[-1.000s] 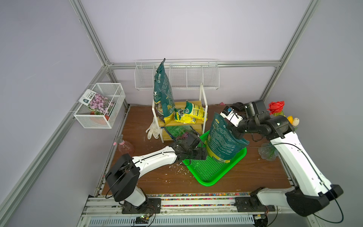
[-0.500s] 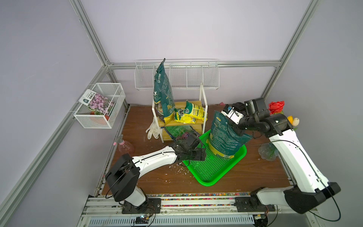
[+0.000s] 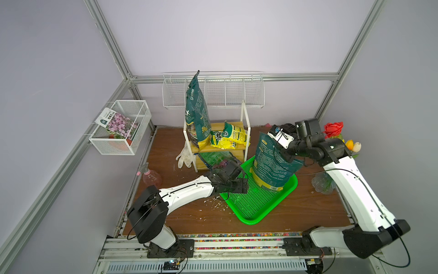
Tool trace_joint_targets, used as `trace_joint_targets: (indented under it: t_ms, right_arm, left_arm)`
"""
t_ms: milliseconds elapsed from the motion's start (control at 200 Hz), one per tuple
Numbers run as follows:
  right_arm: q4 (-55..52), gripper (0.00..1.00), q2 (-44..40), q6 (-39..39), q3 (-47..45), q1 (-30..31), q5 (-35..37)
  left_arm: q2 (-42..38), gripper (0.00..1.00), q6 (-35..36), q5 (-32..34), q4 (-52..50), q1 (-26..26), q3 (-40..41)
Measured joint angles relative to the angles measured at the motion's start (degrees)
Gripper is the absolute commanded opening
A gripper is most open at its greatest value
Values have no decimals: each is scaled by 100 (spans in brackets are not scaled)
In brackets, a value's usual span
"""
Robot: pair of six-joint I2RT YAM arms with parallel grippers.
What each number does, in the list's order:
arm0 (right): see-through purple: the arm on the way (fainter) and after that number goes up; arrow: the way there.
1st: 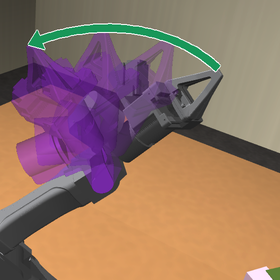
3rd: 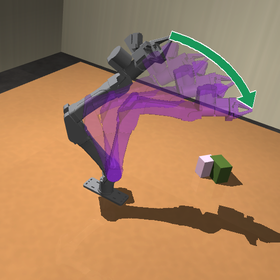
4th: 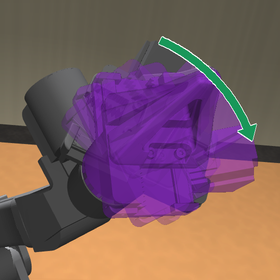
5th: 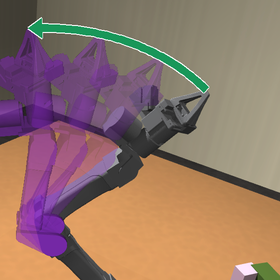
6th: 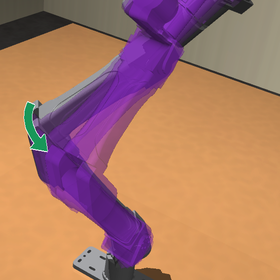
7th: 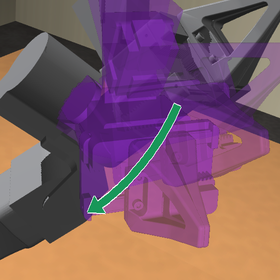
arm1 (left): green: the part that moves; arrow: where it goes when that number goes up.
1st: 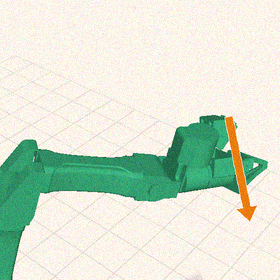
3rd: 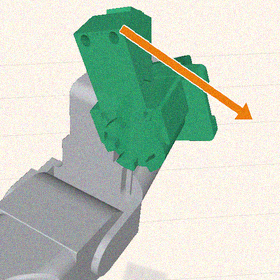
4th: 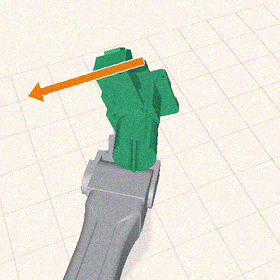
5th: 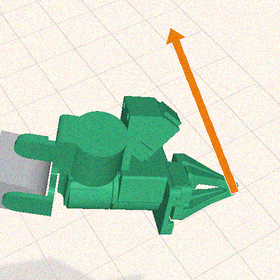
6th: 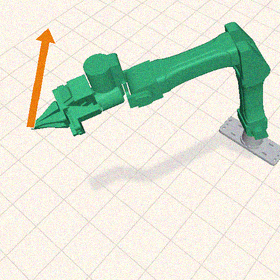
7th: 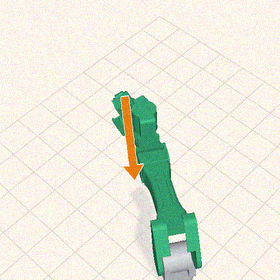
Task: Take down the fertilizer bag from the shelf
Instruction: Place the fertilizer bag in the storage box.
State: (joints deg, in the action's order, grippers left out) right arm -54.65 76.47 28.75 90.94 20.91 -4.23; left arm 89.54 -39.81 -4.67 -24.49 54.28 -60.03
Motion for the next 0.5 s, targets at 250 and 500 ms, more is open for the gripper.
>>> trace_joint_targets:
  t_ms: [250, 500]
  right_arm:
    - [872, 45, -577, -378, -667, -4, -426]
    - [1134, 64, -684, -579, -721, -4, -654]
  left_arm:
    - [48, 89, 4, 35, -9, 0, -107]
    - [63, 89, 4, 35, -9, 0, -116]
